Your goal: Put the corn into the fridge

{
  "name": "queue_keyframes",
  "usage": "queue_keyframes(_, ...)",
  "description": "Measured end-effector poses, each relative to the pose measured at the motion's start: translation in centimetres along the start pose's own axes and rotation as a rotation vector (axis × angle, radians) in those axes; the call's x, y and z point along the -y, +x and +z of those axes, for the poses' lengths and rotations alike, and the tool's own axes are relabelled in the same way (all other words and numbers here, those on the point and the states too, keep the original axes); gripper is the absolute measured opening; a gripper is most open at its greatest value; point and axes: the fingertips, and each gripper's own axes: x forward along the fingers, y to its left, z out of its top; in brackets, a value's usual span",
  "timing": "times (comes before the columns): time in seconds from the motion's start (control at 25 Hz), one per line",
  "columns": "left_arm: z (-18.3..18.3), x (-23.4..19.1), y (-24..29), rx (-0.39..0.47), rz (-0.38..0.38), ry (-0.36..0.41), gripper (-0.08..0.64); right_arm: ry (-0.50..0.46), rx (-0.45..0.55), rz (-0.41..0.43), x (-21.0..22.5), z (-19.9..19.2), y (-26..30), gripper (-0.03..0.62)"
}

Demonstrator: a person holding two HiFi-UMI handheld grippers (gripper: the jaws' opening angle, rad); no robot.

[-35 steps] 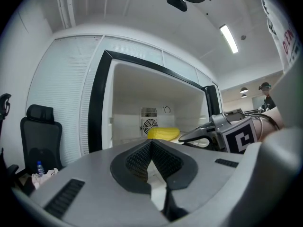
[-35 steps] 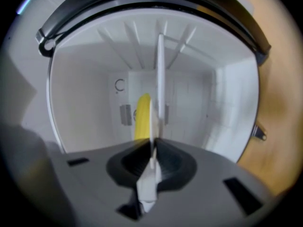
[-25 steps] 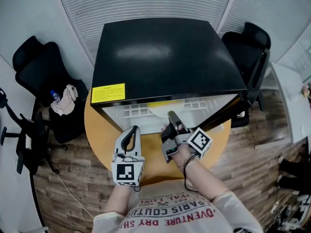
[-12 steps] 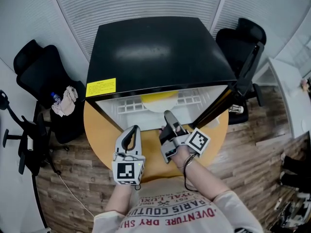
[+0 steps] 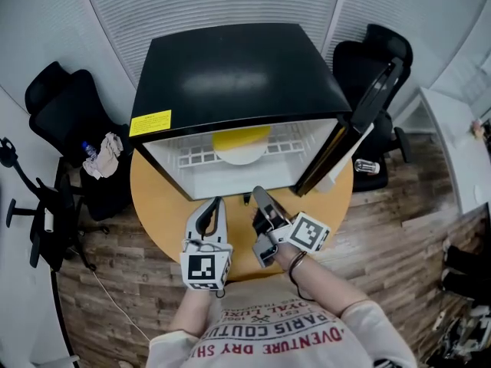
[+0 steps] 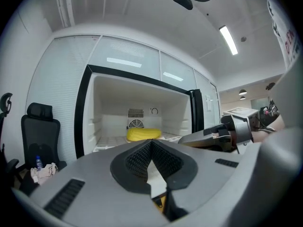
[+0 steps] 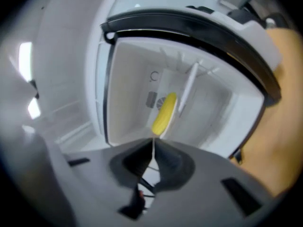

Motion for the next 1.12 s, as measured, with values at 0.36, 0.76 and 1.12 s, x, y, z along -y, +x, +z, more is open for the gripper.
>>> queue_keyframes(0.36, 0.6, 2.0, -1.4, 0.004, 0.003, -0.012, 0.029, -0.717, -0.067, -0.052, -2.3, 0.9, -3.5, 0.034)
queue_keyframes(0.76, 0.8, 2.2, -2.4, 0.010, 0.009, 0.018, 0.029, -1.221, -0.076, -0.112, -3.5, 1.5, -5.5, 0.029)
queue_keyframes(1.12, 1.6, 2.6, -2.3, 0.014, 0.018, 0.035, 0.029, -1.283, -0.061, -0.126, -4.1, 2.6, -6.1, 0.028)
